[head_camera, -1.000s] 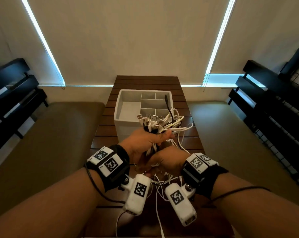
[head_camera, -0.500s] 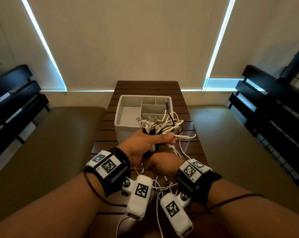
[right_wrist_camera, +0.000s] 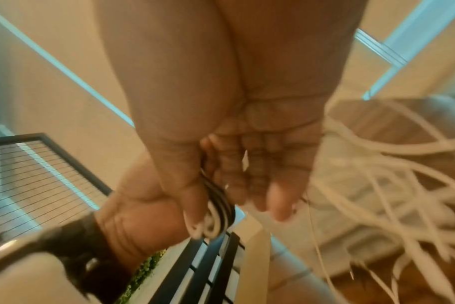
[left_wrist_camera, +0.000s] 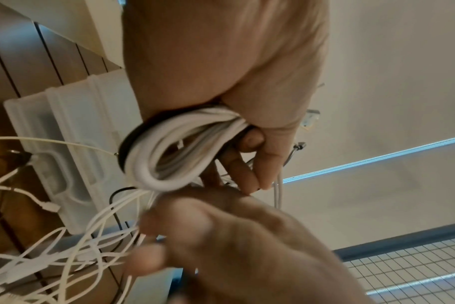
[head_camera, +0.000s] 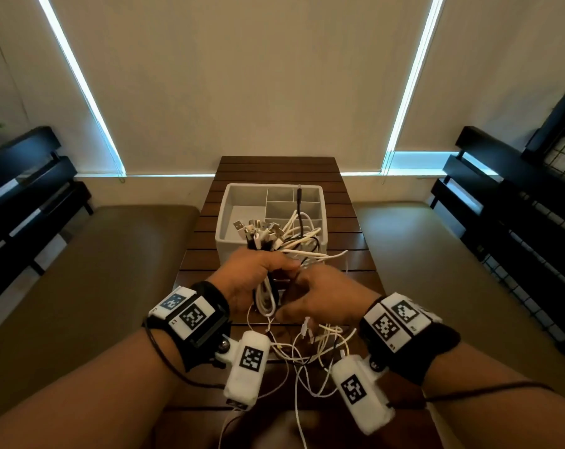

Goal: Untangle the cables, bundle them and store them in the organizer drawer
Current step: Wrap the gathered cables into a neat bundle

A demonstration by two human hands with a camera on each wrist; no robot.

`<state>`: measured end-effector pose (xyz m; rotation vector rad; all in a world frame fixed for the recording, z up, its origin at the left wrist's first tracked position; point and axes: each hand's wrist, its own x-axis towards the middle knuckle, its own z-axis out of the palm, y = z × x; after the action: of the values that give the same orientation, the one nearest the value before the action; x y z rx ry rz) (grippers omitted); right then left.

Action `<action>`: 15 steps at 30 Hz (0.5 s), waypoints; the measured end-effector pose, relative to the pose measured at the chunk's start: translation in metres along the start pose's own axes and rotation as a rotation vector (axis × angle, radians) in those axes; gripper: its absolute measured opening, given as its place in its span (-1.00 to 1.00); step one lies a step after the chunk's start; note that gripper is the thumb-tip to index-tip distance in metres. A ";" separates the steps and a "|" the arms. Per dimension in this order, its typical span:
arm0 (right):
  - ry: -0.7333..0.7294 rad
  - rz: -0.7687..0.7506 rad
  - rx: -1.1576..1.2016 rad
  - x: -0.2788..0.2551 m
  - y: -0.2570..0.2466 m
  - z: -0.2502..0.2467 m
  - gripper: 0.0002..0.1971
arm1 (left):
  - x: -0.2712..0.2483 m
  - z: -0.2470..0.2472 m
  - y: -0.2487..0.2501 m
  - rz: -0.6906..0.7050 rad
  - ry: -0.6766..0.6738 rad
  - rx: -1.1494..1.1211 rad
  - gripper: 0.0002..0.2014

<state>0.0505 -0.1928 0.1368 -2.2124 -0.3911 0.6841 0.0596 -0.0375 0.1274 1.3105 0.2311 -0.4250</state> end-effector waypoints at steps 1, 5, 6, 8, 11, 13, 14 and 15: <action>0.119 -0.059 -0.025 -0.002 -0.002 -0.004 -0.84 | 0.000 -0.004 0.001 -0.011 -0.018 0.002 -0.92; 0.594 -0.436 0.110 -0.010 -0.013 -0.019 -0.76 | -0.001 -0.006 0.000 0.021 -0.021 0.110 -0.91; 0.602 -0.492 0.083 -0.008 -0.015 -0.022 -0.62 | -0.001 -0.004 -0.002 0.050 -0.029 0.157 -0.91; 0.494 -0.499 -0.106 -0.002 -0.018 -0.028 -0.20 | 0.000 -0.003 -0.005 0.101 -0.045 0.221 -0.83; 0.330 -0.436 -0.368 0.011 -0.020 -0.040 0.21 | -0.001 -0.005 -0.005 0.126 -0.063 0.298 -0.70; 0.258 -0.346 -0.491 0.017 -0.021 -0.048 0.30 | -0.006 -0.007 -0.003 0.131 -0.100 0.355 -0.69; 0.230 -0.306 -0.564 0.019 -0.022 -0.050 0.30 | -0.009 -0.008 -0.003 0.131 -0.111 0.372 -0.73; 0.203 -0.272 -0.642 0.021 -0.022 -0.050 0.27 | -0.011 -0.009 -0.003 0.129 -0.117 0.373 -0.79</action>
<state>0.0954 -0.1977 0.1742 -2.7168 -0.8818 0.1884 0.0495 -0.0278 0.1271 1.6494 -0.0339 -0.4470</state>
